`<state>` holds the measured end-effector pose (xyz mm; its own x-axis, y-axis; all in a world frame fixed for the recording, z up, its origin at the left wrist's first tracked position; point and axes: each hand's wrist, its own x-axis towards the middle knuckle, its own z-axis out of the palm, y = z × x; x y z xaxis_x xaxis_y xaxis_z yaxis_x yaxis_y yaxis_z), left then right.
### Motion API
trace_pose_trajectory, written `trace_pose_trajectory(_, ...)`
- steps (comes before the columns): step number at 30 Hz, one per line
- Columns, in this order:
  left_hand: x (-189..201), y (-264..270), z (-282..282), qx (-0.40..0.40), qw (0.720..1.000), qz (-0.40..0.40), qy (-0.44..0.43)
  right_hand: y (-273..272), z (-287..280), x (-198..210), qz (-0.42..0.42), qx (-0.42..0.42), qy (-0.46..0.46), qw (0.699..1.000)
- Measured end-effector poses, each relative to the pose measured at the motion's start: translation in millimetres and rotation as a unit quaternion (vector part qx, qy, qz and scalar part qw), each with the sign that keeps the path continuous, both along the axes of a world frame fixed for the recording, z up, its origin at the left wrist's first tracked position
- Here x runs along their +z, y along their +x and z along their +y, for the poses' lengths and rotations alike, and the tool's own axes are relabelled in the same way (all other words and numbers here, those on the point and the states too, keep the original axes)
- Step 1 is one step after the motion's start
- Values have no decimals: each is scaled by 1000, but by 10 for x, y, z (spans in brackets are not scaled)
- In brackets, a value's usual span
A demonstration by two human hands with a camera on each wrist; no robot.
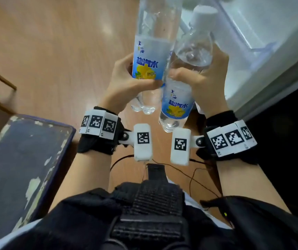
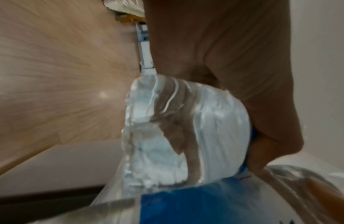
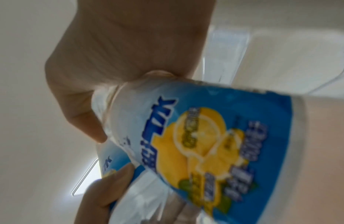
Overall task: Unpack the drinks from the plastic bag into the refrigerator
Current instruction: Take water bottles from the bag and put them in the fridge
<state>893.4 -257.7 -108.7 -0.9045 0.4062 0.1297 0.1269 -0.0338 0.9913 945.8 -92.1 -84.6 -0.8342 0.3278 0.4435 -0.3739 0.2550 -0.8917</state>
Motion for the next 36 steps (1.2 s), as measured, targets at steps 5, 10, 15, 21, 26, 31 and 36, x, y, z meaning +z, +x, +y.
trace_pose_trajectory(5,-129,-470,-231,74,997,-13,-28,-674,-157,-59,2,58,49,997)
trace_pose_trajectory(10,-127,-1070,-224,120,992,-5,-39,-1439,-153,-112,-1,88,57,994)
trace_pose_trajectory(15,-106,-1604,-217,153,988,3,-21,-2081,-172,-101,20,111,48,992)
trace_pose_trajectory(21,-86,-2253,-286,174,984,3,-30,-2782,-217,-96,0,107,38,994)
trace_pose_trajectory(26,-89,-2962,-356,163,986,4,-38,-3454,-293,-105,9,99,33,994)
trace_pose_trajectory(31,-50,-3960,-452,107,993,9,-42,-4258,-414,-96,9,53,26,998)
trace_pose_trajectory(36,11,-4872,-449,47,998,7,-40,-4972,-432,-80,5,1,3,1000)
